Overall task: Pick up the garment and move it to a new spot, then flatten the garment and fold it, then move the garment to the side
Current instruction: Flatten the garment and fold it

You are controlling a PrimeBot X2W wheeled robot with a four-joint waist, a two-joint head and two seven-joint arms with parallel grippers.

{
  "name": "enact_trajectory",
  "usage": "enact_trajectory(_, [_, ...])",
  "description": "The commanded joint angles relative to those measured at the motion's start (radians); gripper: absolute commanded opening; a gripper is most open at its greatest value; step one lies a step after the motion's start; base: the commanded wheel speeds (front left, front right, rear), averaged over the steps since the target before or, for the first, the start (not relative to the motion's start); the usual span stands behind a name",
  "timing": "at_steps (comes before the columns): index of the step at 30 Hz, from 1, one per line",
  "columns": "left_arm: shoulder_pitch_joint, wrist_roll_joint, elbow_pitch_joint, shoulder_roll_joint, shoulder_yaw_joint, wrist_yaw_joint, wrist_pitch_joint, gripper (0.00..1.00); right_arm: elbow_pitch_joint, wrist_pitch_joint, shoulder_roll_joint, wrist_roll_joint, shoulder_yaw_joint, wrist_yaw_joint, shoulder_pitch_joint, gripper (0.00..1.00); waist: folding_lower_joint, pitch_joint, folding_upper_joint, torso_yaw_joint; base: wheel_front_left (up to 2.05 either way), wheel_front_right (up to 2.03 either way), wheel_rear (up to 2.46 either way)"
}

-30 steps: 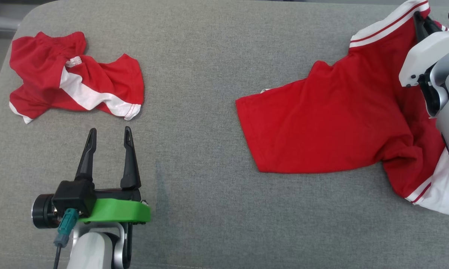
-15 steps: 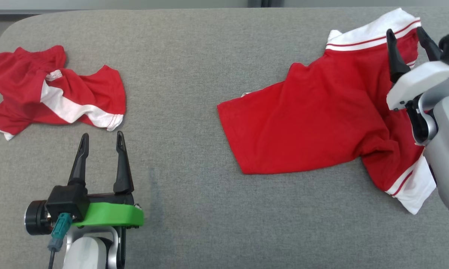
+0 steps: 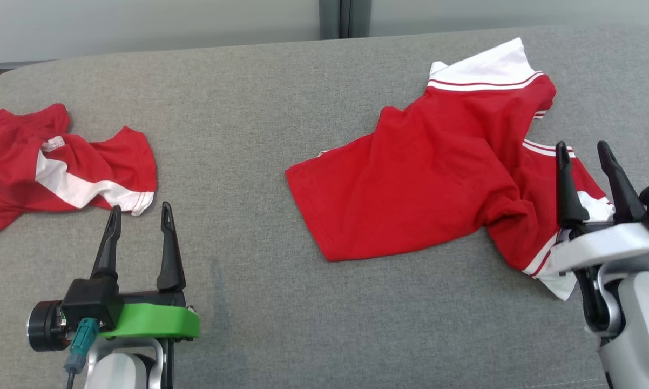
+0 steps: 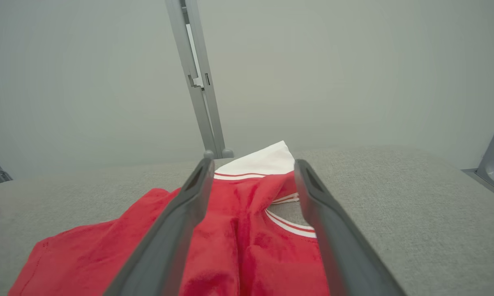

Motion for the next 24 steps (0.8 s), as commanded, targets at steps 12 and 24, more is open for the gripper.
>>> enact_trajectory(12, [0.021,0.012,0.011,0.002,0.009,-0.012,0.000,1.00,-0.274,-0.003,0.142,-0.135,-0.034,-0.001,0.253,1.00,0.0000,-0.008,0.0000,-0.009,0.00,0.00,0.00])
enact_trajectory(24, [-0.171,0.097,0.140,0.011,-0.076,-0.088,0.000,1.00,-0.223,-0.003,0.138,-0.134,0.033,-0.001,0.200,1.00,0.0000,0.024,0.0000,-0.041,0.00,0.00,0.00])
